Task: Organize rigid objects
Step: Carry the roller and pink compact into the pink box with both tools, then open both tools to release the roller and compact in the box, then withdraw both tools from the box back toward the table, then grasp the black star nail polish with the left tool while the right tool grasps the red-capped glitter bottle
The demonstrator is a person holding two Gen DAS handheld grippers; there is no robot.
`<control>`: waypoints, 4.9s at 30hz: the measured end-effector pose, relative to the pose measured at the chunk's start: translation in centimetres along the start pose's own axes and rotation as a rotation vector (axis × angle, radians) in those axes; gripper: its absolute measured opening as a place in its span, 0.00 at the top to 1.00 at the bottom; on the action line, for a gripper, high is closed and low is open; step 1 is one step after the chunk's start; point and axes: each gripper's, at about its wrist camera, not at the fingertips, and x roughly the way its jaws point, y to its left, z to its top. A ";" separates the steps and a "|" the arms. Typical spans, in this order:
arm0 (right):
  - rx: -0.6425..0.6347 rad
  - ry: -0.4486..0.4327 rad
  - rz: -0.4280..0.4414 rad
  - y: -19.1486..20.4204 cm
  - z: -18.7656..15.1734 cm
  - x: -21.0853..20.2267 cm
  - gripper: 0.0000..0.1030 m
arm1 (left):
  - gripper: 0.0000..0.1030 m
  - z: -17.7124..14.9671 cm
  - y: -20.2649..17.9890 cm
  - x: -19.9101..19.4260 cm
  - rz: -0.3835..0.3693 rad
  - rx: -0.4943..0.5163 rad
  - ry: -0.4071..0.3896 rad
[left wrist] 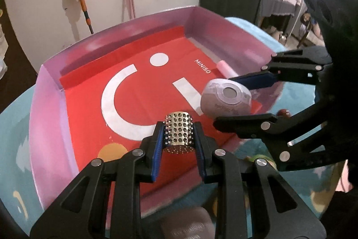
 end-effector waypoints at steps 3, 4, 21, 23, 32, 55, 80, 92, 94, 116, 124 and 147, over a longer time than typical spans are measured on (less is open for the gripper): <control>-0.018 0.039 -0.017 -0.5 0.4 1.2 0.51 | 0.77 0.2 0.5 1.1 -0.005 -0.001 0.027; -0.018 0.051 -0.017 -0.7 0.4 1.5 0.51 | 0.77 0.2 0.6 1.4 -0.004 -0.002 0.035; -0.048 0.138 -0.026 -1.3 0.4 3.8 0.51 | 0.76 -0.2 0.7 2.8 -0.012 0.006 0.071; -0.046 0.140 -0.021 -1.3 0.3 3.8 0.51 | 0.76 -0.2 0.8 2.8 -0.013 0.006 0.071; -0.047 0.144 -0.019 -1.4 0.4 3.8 0.51 | 0.76 -0.2 0.7 2.8 -0.012 0.007 0.072; -0.057 0.137 -0.020 -1.3 0.3 3.3 0.42 | 0.41 -0.2 1.6 2.4 -0.012 -0.054 0.062; 0.000 -0.041 -0.071 1.2 -2.7 -7.1 0.19 | 0.25 -4.4 -1.7 -8.8 0.054 -0.099 -0.145; 0.099 -0.246 -0.112 5.6 -8.3 -14.6 0.00 | 0.10 -10.3 -5.1 -15.9 0.097 -0.197 -0.336; 0.112 -0.278 -0.115 6.3 -9.2 -15.5 0.00 | 0.10 -11.3 -5.8 -16.6 0.125 -0.203 -0.359; 0.295 -0.330 -0.254 7.2 -17.7 -11.0 0.00 | 0.07 -17.5 -6.7 -11.4 0.242 -0.325 -0.297; 0.337 -0.313 -0.275 6.0 -18.6 -9.1 0.00 | 0.07 -17.8 -6.5 -9.3 0.242 -0.348 -0.260; 0.370 -0.287 -0.293 4.8 -17.9 -8.7 0.00 | 0.07 -17.1 -4.8 -9.3 0.262 -0.362 -0.251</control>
